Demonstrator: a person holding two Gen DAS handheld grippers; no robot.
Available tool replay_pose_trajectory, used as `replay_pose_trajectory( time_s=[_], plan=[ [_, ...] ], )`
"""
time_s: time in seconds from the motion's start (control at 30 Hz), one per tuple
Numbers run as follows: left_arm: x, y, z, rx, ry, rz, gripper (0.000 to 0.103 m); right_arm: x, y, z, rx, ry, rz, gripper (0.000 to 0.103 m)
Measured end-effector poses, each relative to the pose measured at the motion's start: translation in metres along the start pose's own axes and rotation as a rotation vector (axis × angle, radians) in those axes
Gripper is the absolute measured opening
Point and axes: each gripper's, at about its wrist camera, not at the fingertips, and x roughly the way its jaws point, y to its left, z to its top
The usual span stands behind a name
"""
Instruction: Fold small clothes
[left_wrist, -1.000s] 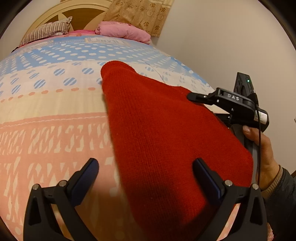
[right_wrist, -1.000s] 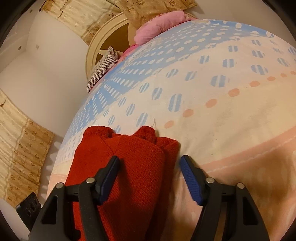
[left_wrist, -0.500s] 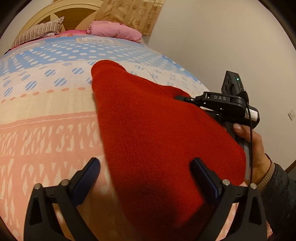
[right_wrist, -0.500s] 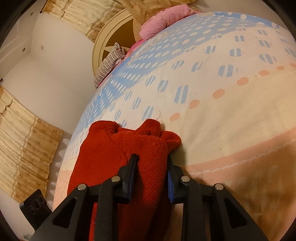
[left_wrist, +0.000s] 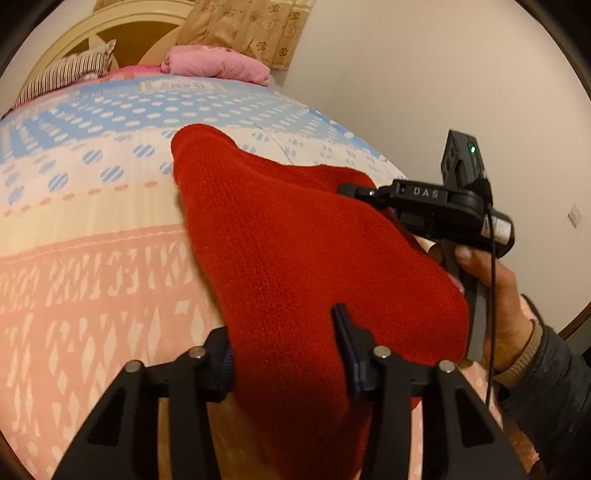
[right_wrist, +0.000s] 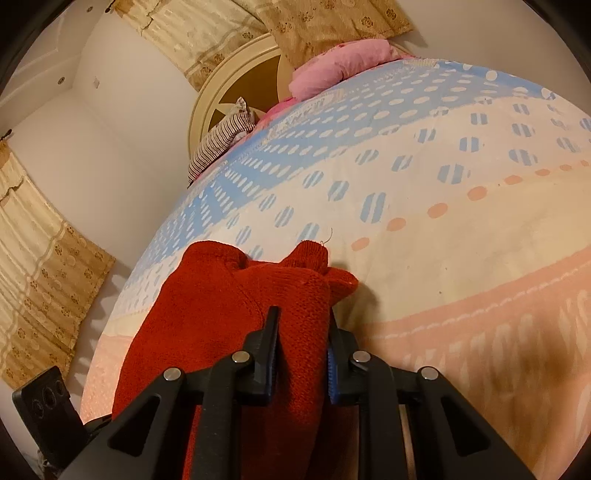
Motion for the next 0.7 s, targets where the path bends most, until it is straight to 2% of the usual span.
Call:
replay_pose_trajectory(
  time_s=[0.27, 0.7],
  plan=[
    [-0.016, -0.016, -0.004, 0.038, -0.004, 0.027, 0.039, -0.025, 0.010, -0.009, 0.010, -0.012, 0.017, 0.021],
    [-0.046, -0.051, -0.020, 0.087, -0.041, -0.012, 0.038, -0.088, 0.017, -0.038, 0.033, -0.052, 0.040, 0.021]
  ],
)
